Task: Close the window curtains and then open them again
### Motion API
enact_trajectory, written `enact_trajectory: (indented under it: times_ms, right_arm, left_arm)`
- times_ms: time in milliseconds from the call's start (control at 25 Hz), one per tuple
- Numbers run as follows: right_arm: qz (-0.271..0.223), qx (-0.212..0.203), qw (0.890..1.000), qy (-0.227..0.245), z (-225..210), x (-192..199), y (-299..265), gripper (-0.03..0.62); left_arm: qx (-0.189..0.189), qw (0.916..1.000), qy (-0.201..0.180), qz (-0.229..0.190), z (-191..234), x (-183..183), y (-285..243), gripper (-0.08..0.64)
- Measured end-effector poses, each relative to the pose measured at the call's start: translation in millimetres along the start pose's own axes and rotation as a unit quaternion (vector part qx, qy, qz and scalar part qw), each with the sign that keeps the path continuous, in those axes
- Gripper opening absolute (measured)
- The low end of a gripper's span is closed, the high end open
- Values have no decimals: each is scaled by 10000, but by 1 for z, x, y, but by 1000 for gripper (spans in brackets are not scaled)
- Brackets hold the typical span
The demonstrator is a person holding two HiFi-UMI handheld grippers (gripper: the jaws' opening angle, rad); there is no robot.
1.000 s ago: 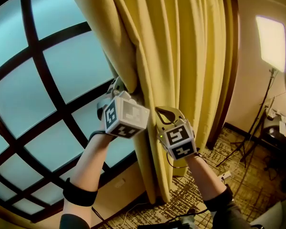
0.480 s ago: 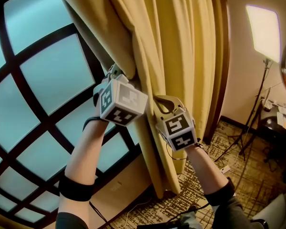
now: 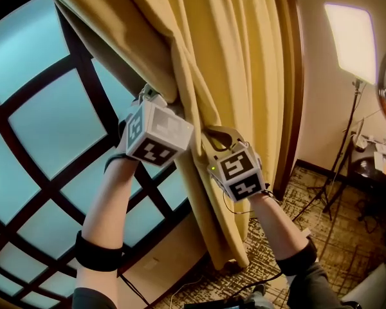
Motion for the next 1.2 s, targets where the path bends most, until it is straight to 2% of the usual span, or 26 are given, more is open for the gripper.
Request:
enact_trajectory:
  times_ms: [240,360,560,760,1040,1200]
  right_arm:
    - [190,125,9997,88,-41,4,0,20]
    - [314,238,9992,56,-57,12,8,20]
    - [356,339,9988,74,-92,25,23,25]
    - [315,202,9993,71,-121,27,25,20]
    - [168,-40,9998,67,-145,27,24,21]
    - [198,-96,9995,243,-153,35,21,14]
  left_arm:
    - [466,9979,-418,137,-20,-22,-55,14]
    - [584,9975,-385,134,-32,-29,-74,15]
    - [546,9976,-398,136,-38,-51,-105,17]
    - [512,9977,-395,189,-39,-74,-130,17]
    - [272,9988,-217,350,-39,-82,-145,17]
    - [239,9989,-166,374,-42,-81,-150,17]
Point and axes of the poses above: the fingertips, and each gripper's own axes: y backward along the fingers, z to its left, x out of its underside, the point moved 10 cm from there along y, backward along the fingers, and after that the axes turned 3 degrees about -x, right-handed, at the moved point
